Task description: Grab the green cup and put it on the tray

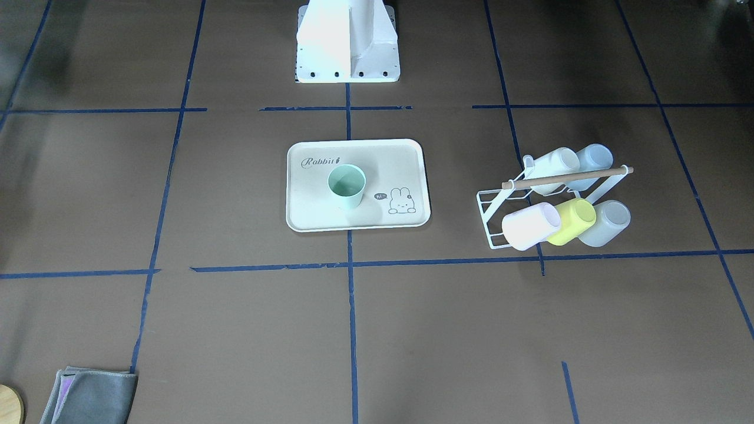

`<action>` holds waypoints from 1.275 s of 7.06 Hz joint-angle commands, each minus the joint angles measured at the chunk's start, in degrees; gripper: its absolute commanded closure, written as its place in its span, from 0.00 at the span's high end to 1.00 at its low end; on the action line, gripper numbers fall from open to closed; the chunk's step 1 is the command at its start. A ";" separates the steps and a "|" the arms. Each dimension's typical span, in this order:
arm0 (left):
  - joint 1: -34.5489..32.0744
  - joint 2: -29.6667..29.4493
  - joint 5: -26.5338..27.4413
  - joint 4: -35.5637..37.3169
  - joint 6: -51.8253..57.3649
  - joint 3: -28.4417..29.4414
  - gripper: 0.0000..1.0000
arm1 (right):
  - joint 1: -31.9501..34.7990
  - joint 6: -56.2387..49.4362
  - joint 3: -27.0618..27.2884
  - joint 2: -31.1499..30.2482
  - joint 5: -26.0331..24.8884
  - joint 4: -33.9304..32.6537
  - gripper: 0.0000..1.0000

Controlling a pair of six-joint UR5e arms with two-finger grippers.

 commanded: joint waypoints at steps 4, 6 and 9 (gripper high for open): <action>-0.14 0.41 0.35 0.50 0.29 -0.42 1.00 | 4.89 -0.86 -0.63 -0.61 -1.68 -0.09 1.00; -0.14 0.49 0.26 0.41 0.29 -0.51 1.00 | 4.98 -2.25 6.08 0.17 -4.03 -13.87 1.00; -0.14 0.23 -0.62 0.23 0.29 -0.42 1.00 | 10.77 -20.88 14.05 2.21 -6.72 -38.22 1.00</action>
